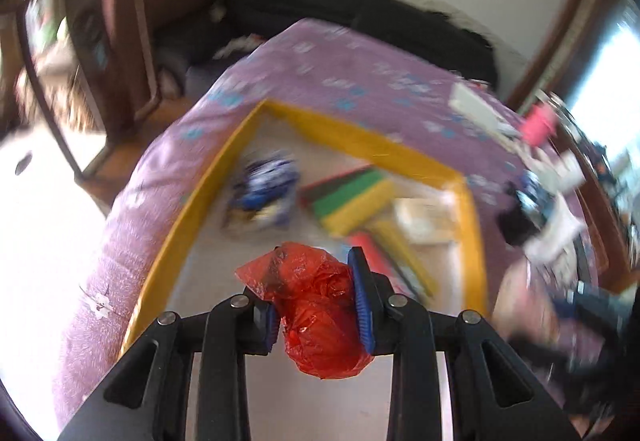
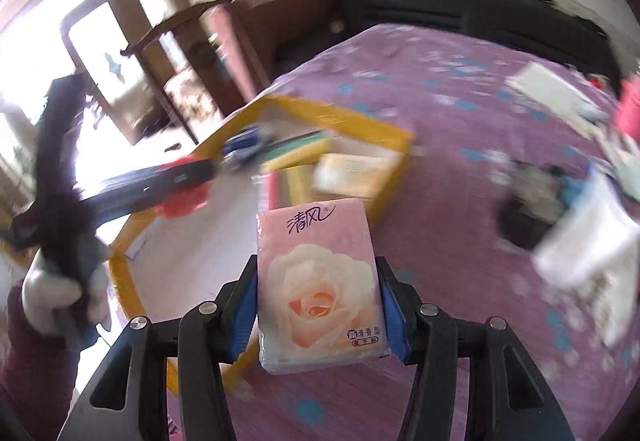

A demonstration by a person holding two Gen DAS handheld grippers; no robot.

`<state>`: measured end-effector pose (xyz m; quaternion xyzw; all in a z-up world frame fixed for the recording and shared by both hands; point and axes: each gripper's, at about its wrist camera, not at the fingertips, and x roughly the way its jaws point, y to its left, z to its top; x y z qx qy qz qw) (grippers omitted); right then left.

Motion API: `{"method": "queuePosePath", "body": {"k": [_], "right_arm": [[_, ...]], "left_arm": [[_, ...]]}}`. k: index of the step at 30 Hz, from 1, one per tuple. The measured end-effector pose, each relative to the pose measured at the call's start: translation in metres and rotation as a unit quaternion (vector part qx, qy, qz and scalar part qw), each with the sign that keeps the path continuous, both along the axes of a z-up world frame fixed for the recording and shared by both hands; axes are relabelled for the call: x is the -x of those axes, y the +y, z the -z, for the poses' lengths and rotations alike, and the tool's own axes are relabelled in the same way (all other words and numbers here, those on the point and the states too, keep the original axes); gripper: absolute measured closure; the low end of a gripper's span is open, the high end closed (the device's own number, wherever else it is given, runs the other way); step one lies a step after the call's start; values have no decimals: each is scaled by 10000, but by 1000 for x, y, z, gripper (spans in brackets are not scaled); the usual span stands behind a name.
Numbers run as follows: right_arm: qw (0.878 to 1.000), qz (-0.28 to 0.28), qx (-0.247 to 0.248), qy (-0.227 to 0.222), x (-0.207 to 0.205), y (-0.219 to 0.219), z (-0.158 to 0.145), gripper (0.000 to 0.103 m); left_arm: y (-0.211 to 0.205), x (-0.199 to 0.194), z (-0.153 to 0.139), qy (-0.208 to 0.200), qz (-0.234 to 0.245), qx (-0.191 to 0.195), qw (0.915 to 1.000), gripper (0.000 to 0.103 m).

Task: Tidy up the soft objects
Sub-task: 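Drop the red bag and pink tissue pack into the yellow tray with both tools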

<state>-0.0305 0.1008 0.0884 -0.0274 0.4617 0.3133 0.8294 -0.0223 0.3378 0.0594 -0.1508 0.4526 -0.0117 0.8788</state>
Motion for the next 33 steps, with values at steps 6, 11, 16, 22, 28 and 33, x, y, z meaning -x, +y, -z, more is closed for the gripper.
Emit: {"method": "queuePosePath", "body": {"k": [6,11,16,22,28,33], "right_arm": [[9969,-597,341,390,-11,72,29,44],[9932,-709,656,648,-25,98,53,44],[9935,-524,861,524,-50,104,55,45],[9963,-367,732,263,-52,93,47,27],[9990,-202,272,-280,-18,45,12,16],[9974,322,205,-612,10,-36,3,14]], "left_arm": [[27,-24,36,508,-325,581,9965,63],[37,-11,26,149,-440,1089,9930,52],[38,13,1,-406,-664,1047,9915,38],[34,38,-26,-859,-840,1048,9872,28],[10,56,-39,-1007,-826,1006,9864,24],[-37,73,-42,-1120,-621,975,9870,22]]}}
